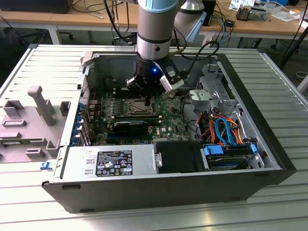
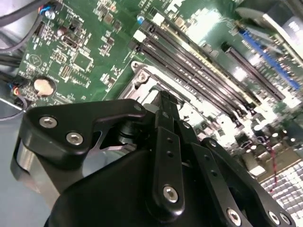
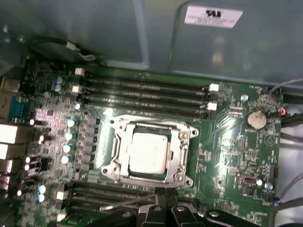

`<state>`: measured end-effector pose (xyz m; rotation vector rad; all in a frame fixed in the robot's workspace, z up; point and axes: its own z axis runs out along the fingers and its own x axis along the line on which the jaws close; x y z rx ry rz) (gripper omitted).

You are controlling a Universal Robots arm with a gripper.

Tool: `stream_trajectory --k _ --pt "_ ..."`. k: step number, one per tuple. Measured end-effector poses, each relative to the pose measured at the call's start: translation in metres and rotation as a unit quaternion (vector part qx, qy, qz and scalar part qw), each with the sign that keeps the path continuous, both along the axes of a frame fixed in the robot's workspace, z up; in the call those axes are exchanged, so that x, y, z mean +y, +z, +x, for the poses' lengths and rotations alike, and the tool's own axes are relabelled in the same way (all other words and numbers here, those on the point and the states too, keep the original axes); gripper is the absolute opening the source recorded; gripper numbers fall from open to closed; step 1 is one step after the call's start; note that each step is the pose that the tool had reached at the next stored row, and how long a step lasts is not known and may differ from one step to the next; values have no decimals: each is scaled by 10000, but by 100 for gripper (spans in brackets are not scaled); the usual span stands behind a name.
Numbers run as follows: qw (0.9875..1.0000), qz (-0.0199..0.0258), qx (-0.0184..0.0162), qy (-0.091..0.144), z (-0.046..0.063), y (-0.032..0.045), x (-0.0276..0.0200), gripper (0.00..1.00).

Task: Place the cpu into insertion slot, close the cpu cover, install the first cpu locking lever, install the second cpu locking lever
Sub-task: 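Install the second cpu locking lever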

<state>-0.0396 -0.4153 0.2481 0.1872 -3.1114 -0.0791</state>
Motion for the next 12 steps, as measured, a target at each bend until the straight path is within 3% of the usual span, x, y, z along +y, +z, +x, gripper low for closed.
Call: stream_trajectory --k 4,9,12 --pt "9994 -5 1 -344 1 -52 -1 11" --pt "9993 -40 0 -370 53 -124 -4 11" --pt "9993 -44 0 -370 64 -206 -16 11"
